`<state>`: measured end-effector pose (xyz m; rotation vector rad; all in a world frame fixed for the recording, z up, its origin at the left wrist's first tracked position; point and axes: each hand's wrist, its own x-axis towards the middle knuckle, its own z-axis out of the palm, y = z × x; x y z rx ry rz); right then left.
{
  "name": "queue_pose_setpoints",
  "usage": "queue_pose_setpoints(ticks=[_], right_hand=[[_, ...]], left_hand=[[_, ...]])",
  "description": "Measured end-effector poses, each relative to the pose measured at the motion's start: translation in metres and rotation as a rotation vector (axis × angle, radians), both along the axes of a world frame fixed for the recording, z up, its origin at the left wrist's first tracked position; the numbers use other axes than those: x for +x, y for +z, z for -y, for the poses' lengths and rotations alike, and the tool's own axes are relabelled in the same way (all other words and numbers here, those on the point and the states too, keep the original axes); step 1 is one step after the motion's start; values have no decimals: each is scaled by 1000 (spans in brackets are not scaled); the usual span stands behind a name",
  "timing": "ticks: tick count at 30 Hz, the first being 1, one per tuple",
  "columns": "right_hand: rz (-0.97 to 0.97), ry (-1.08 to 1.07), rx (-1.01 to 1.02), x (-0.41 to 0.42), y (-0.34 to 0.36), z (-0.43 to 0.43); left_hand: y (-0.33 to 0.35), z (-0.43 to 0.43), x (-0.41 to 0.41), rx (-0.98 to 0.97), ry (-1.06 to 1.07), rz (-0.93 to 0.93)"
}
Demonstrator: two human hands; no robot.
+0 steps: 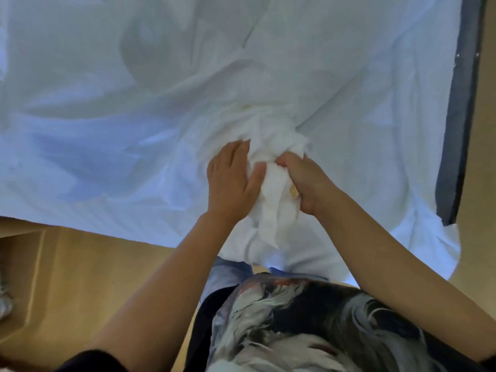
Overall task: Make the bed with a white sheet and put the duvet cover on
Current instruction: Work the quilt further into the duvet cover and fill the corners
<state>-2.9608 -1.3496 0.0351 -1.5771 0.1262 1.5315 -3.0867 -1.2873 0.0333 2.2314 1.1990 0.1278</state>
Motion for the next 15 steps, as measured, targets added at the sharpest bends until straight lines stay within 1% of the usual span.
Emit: queue_pose_setpoints(ticks=[2, 4, 5, 6, 7, 9, 10, 12, 14, 15], right_hand=[[-119, -44, 142, 12, 21, 19], [-197, -107, 222, 29, 34, 53], [-217, -126, 225, 36, 38, 74], [-194, -128, 203, 41, 38, 95], [-129, -140, 159, 47, 37, 116], [59, -142, 35, 62, 32, 150], [111, -94, -26, 70, 26, 162], [206, 70, -145, 78, 0, 180], [306, 97, -245, 78, -34, 181], [368, 105, -272, 74, -48, 177]], left_hand=[[24, 2, 19, 65, -4, 151], [41, 15, 37, 141, -107, 270], [46, 26, 44, 124, -163, 294], [49, 39, 50, 77, -217, 304], [49, 52, 54, 9, -271, 295], [40, 73, 62, -144, -385, 195], [31, 82, 66, -222, -431, 111], [5, 94, 73, -344, -495, -96], [-17, 101, 73, -406, -568, -316], [-25, 103, 70, -419, -578, -368]])
